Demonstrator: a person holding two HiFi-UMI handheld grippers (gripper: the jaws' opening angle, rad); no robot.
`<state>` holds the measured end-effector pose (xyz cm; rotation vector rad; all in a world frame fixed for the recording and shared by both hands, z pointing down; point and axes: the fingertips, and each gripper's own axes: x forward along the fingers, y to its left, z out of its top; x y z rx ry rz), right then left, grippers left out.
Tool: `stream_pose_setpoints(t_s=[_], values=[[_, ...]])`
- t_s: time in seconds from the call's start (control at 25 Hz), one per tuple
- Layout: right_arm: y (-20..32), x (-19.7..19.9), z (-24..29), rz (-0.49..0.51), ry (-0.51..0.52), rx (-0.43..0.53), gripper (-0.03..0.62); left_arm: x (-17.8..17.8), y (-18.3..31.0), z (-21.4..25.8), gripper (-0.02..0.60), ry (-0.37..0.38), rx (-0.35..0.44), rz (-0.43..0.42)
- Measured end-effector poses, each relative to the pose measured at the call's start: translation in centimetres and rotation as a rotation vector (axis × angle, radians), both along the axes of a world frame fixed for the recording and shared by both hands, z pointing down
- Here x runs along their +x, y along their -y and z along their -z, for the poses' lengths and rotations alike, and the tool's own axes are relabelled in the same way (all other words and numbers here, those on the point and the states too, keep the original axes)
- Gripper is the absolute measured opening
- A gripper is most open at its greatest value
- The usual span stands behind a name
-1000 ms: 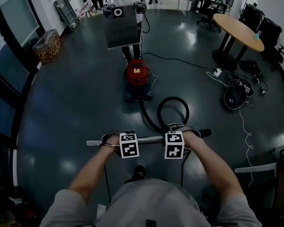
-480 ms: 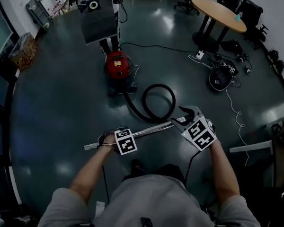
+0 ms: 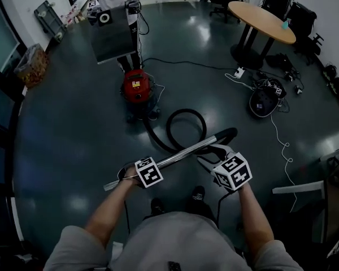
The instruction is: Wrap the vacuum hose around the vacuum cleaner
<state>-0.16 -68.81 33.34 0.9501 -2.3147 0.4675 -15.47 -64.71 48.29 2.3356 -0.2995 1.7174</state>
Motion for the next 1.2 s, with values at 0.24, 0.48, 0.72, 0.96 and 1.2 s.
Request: stream_pose_setpoints(t_s=[0.24,0.48,0.72,0.96,1.2], values=[[1.2,4.0,-2.3,0.032,0.119,-0.082,0.225,6.3,1.4,-0.2,0.115,-0.025,-0.022,0.143],[3.9,7.3,-5.2,-0.034,0.262,-0.221,0.225,12.4,3.1,-0.8,0.115,-0.052,-0.032,0.297],[7.0,8.2,-8.2,-0.255,0.517,-0.405,0.228,15.5,4.1,-1.2,0.115,-0.063,-0.028,0.378],[9.8,7.0,-10.0,-0.445,0.748,-0.547,0.278,16.7,4.7,-2.1,0.115,-0.095,-0.053,0.425],[13.6,6.5,-13.5,-0.646,0.888,-0.617,0.277,17.7,5.7,-3.6,0.115,-0.122,-0.057,0.414]])
